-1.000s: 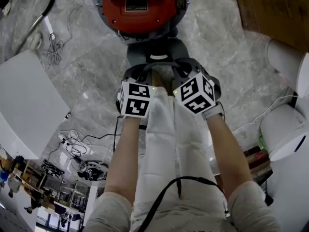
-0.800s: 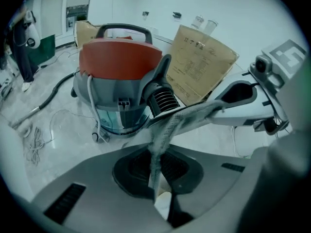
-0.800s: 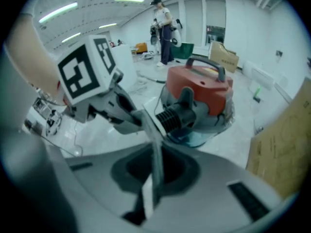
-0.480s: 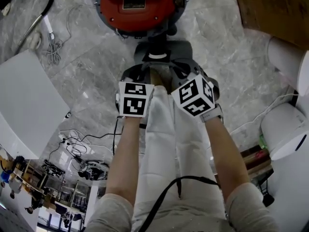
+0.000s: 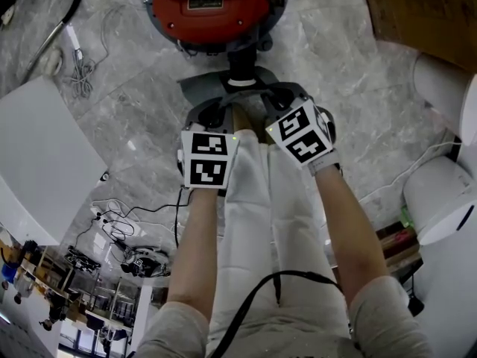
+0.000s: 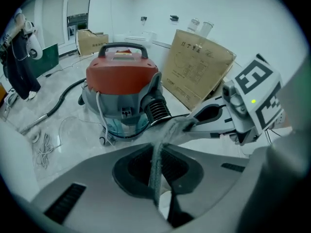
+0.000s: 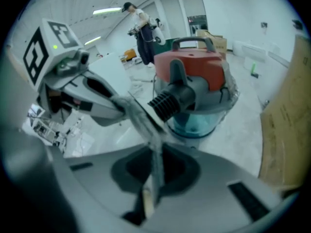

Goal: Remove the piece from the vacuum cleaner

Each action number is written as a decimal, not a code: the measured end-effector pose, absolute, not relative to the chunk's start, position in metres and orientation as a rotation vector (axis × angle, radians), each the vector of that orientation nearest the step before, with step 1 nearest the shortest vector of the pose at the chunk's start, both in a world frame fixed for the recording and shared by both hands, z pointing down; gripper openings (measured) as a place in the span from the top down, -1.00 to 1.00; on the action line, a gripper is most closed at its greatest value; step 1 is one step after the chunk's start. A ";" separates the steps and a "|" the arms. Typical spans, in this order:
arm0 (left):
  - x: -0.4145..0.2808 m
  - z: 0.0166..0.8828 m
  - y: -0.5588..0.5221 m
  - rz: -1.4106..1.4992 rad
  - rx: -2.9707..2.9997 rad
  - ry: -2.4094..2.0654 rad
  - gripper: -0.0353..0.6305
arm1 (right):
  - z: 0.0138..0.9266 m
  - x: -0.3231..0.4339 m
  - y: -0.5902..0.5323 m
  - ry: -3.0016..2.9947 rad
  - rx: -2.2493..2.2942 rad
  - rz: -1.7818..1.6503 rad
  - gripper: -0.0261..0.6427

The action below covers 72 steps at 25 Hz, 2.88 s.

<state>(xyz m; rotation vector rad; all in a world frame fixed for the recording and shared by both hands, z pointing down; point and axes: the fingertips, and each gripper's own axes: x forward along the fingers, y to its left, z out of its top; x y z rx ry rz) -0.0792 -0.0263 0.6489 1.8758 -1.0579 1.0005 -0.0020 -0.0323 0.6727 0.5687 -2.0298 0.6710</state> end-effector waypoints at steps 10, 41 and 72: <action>-0.086 0.685 -0.025 0.985 1.800 -1.024 0.79 | 0.634 -0.009 -0.027 -2.041 0.537 0.408 0.85; -0.081 0.609 0.003 0.984 1.910 -1.073 0.79 | 0.603 0.008 -0.001 -2.076 0.554 0.531 0.84; -0.032 0.306 0.054 0.533 2.125 -0.976 0.79 | 0.296 0.044 0.043 -2.372 0.359 0.516 0.84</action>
